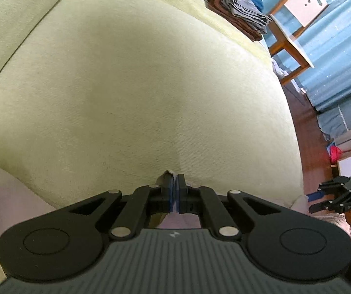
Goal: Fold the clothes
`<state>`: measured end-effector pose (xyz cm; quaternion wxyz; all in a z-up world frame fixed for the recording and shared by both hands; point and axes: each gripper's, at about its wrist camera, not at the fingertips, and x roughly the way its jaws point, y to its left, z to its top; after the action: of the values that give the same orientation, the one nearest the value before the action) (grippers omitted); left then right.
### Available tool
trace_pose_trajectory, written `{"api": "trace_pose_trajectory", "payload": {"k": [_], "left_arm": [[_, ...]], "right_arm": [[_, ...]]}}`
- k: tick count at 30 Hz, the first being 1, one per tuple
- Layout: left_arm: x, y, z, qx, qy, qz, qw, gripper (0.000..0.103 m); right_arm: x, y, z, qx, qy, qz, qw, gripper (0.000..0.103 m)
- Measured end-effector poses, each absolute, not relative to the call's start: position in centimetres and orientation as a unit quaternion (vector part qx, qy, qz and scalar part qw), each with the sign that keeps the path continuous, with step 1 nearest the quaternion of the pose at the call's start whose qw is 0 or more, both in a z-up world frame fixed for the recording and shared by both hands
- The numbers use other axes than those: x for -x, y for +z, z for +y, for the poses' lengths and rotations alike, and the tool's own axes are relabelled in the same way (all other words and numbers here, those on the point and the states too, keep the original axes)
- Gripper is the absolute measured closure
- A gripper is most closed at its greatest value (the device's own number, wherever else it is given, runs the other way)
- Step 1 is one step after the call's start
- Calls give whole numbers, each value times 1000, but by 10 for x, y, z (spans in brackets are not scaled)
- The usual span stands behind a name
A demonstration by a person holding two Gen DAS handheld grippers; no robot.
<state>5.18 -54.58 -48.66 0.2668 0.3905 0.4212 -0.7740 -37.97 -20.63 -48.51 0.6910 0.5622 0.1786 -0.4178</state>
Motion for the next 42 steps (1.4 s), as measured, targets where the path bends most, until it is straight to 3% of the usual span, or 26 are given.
{"api": "trace_pose_trajectory", "payload": {"k": [2,7,11,20,27,37,40,42], "left_arm": [[-51,-486,-544,-391,-772,421,273,103],[-49,-484,-542,-393,-769,416,283,103],[-49,-485,-538,-388,-769,415,293,103],[-43,-487,-536,-385,-771,406,305,103],[-67,-462,-521,-374,-764,415,322,103],[-52,-450,-518,-376,-768,415,311,103],[-48,-446,-516,-376,-769,414,310,103],[-45,-442,-514,-376,-770,413,309,103]], "right_arm": [[382,-486,-202,-566,-423,166,688,79],[374,-485,-197,-560,-424,160,694,85],[367,-487,-198,-555,-442,161,686,101],[394,-490,-177,-592,-490,110,631,103],[378,-477,-179,-565,-470,122,667,94],[364,-478,-185,-559,-483,125,662,93],[364,-479,-184,-563,-484,121,658,95],[364,-478,-184,-567,-484,117,657,102]]}}
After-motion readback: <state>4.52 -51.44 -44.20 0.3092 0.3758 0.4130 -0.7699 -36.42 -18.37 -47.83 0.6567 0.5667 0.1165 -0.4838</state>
